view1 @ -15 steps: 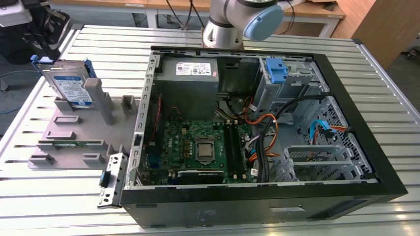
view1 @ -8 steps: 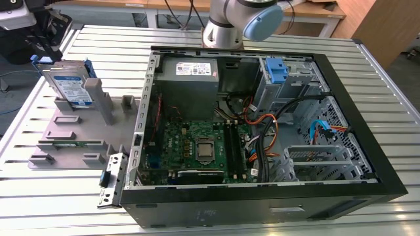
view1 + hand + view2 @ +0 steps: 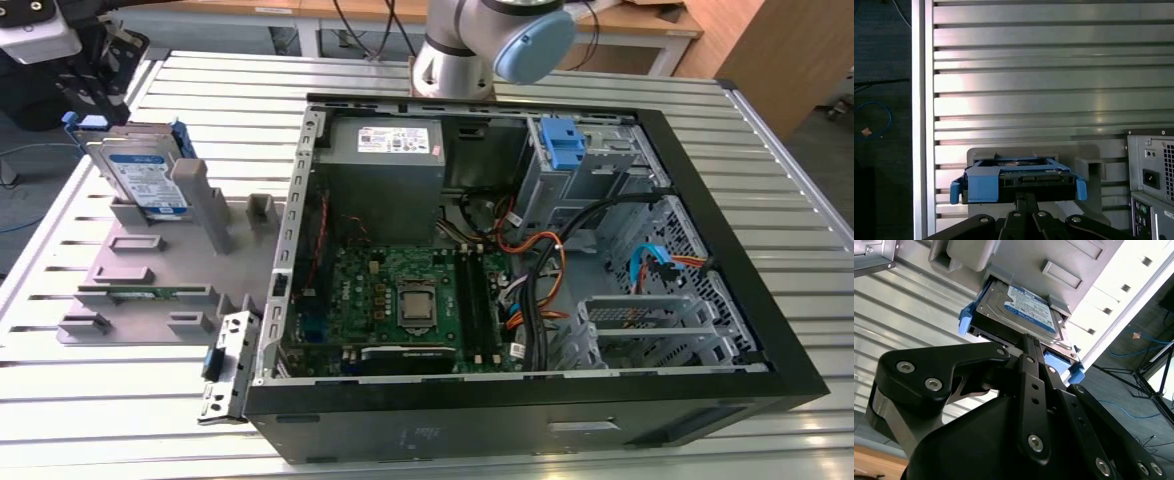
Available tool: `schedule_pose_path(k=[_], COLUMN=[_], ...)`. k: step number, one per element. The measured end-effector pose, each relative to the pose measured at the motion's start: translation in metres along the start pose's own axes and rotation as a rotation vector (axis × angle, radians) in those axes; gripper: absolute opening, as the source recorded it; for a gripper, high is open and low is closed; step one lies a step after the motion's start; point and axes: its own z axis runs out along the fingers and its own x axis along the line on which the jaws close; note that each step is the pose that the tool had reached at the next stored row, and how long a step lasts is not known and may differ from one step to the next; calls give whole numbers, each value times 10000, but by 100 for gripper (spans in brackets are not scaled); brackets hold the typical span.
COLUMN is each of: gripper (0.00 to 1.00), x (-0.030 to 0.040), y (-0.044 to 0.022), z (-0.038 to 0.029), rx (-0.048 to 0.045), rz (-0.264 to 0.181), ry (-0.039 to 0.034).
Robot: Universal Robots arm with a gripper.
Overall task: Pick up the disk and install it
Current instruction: 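Reach for the disk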
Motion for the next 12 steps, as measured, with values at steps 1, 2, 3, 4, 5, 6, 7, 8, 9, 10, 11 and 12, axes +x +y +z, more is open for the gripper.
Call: schedule_pose_path(k=[1, 2, 3, 4, 5, 6, 7, 8, 9, 10, 11, 12], gripper=[11, 11, 11, 11, 11, 11, 11, 11, 11, 11, 11, 11], x=[0, 0, 1, 1, 0, 0, 0, 0, 0, 1, 0, 0], y=[1, 1, 1, 1, 1, 1, 1, 1, 1, 1, 1, 2], z=[4, 4, 4, 4, 5, 5, 5, 5, 5, 2, -6, -15], rx=[-7, -7, -7, -7, -7, -8, -8, -8, -8, -8, -8, -8], rz=[-2, -1, -2, -2, -2, -2, -1, -2, -2, -2, -2, -2], ry=[1, 2, 3, 3, 2, 2, 2, 2, 1, 1, 1, 1])
